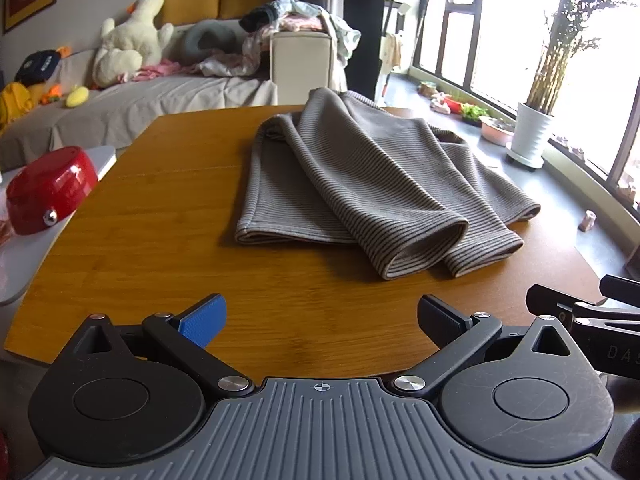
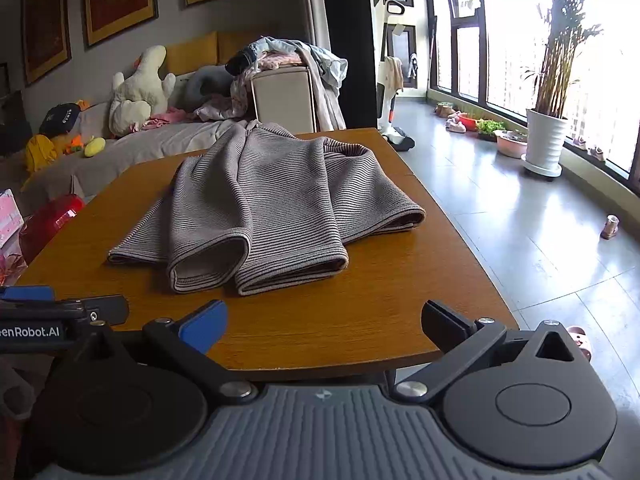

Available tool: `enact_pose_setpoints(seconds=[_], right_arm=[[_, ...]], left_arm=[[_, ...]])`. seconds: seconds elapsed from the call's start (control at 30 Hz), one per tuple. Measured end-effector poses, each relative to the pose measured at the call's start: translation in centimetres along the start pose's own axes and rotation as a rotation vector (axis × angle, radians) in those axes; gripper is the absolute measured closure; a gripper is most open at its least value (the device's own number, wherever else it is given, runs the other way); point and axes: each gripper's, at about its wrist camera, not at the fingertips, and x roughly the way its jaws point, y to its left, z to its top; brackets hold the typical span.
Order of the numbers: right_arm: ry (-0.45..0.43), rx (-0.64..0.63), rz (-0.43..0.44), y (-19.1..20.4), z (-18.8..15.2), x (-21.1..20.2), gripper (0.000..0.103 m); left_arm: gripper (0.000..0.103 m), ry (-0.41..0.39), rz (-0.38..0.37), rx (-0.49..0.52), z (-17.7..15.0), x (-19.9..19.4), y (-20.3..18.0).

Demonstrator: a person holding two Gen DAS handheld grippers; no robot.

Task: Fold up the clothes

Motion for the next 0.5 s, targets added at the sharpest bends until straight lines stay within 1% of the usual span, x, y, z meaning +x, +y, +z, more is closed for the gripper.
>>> enact_pose_setpoints(seconds=[0.13,0.5], right_arm=[[-0.002,-0.003,0.001,-0.08,-0.06,0.09,0.000],[-0.009,-0.011,0.003,0.31,-0.18,0.10,0.000]], left_arm=[[0.000,0.002,0.020,0.010,0.01,0.04,0.07],[0.000,0.000,0.013,-0.017,-0.17,0.15,-0.47]])
